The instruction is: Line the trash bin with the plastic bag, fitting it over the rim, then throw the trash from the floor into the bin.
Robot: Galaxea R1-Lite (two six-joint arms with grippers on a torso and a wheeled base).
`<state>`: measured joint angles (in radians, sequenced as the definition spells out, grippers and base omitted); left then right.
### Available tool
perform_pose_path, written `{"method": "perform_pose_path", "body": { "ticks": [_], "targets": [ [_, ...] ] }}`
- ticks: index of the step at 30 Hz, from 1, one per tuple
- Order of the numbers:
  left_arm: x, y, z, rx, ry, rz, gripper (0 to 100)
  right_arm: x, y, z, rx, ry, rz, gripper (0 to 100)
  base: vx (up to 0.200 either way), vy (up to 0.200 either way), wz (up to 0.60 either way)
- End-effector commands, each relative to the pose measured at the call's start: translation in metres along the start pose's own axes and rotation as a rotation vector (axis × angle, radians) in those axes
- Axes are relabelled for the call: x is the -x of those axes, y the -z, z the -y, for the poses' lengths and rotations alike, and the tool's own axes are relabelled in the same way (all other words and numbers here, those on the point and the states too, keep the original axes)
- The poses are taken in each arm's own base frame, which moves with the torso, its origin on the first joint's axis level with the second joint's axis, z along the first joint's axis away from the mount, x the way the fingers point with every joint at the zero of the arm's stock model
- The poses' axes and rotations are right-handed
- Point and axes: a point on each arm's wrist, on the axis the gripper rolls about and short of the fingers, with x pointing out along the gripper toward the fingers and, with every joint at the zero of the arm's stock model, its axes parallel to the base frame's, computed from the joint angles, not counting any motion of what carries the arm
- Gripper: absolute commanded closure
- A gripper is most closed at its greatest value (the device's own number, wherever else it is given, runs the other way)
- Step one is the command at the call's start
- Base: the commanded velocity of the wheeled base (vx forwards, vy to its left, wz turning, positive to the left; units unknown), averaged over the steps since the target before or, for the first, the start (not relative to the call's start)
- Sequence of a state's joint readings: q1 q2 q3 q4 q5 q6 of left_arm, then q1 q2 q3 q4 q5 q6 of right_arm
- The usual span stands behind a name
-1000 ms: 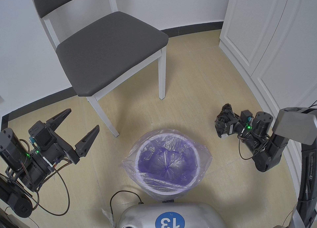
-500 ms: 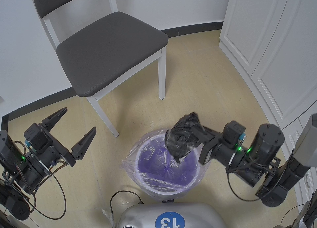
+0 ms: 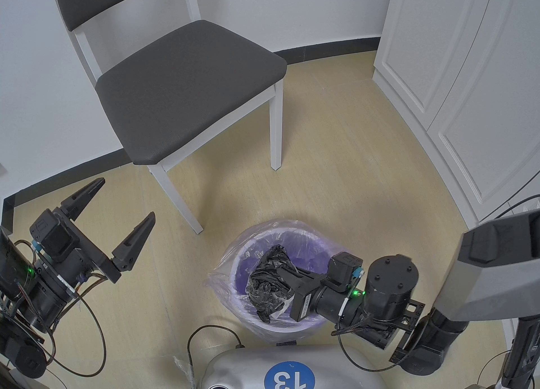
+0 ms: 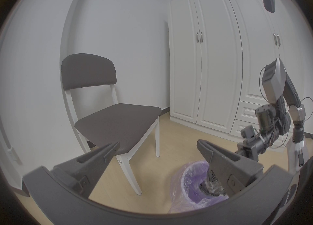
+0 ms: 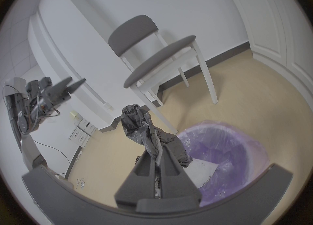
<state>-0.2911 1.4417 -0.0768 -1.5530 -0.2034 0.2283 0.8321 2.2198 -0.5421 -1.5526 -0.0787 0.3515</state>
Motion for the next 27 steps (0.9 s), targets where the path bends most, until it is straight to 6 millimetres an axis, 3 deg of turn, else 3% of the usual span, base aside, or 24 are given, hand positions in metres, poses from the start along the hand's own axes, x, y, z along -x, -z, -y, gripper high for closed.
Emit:
{"method": "perform_pose_path", "body": {
  "ticks": [1, 7, 9, 13, 17, 23, 27],
  "targets": [
    [0.000, -0.002, -0.001, -0.004, 0.005, 0.019, 0, -0.014, 0.022, 0.020, -0.004, 0.049, -0.040, 100, 0.000, 0.000, 0.00],
    [0.000, -0.001, 0.000, -0.003, 0.013, 0.016, 0, -0.026, 0.020, 0.039, -0.016, 0.092, -0.008, 100, 0.000, 0.000, 0.00],
    [-0.001, -0.001, 0.000, -0.003, 0.015, 0.015, 0, -0.026, 0.020, 0.040, -0.018, 0.093, -0.006, 100, 0.000, 0.000, 0.00],
    [0.000, -0.001, 0.000, -0.002, 0.017, 0.014, 0, -0.021, -0.001, 0.034, -0.076, 0.075, 0.050, 100, 0.000, 0.000, 0.00],
    [0.000, 0.000, 0.001, -0.001, 0.020, 0.012, 0, -0.022, 0.000, 0.043, -0.073, 0.100, 0.050, 100, 0.000, 0.000, 0.00],
    [0.001, -0.003, 0.000, -0.005, 0.013, 0.025, 0, -0.030, 0.034, 0.061, -0.026, 0.148, -0.045, 100, 0.000, 0.000, 0.00],
    [0.003, -0.006, -0.001, -0.008, 0.011, 0.037, 0, -0.031, 0.037, 0.063, -0.028, 0.151, -0.049, 100, 0.000, 0.000, 0.00]
  ]
}}
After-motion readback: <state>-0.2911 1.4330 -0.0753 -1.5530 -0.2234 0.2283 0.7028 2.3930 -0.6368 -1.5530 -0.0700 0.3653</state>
